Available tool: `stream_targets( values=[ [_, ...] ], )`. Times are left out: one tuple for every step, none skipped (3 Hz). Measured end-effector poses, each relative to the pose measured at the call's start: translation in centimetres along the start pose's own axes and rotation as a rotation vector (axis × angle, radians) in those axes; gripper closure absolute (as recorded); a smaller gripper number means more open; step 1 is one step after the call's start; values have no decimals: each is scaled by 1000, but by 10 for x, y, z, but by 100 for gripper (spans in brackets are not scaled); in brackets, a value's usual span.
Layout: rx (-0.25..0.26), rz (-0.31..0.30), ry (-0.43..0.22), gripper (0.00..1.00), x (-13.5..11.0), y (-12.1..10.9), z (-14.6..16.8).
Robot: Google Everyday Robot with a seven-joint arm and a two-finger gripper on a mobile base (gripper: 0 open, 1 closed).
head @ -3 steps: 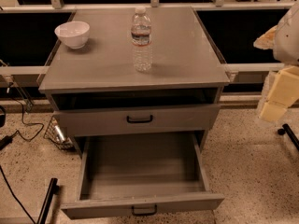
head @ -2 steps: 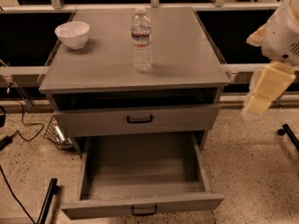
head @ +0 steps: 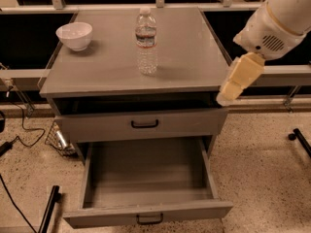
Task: Place water bottle into middle drawer
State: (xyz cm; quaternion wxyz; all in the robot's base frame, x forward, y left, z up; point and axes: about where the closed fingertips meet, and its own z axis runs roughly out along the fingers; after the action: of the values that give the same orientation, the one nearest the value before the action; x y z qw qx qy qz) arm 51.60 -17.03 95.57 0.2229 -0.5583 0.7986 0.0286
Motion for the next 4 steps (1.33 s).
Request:
stream_targets(
  values=[
    [-23, 65, -109, 0, -27, -20, 25],
    [2, 100, -201, 0, -52, -40, 39],
    [2, 100, -202, 0, -52, -40, 39],
    [9, 89, -256, 0, -73, -46, 53]
  ],
)
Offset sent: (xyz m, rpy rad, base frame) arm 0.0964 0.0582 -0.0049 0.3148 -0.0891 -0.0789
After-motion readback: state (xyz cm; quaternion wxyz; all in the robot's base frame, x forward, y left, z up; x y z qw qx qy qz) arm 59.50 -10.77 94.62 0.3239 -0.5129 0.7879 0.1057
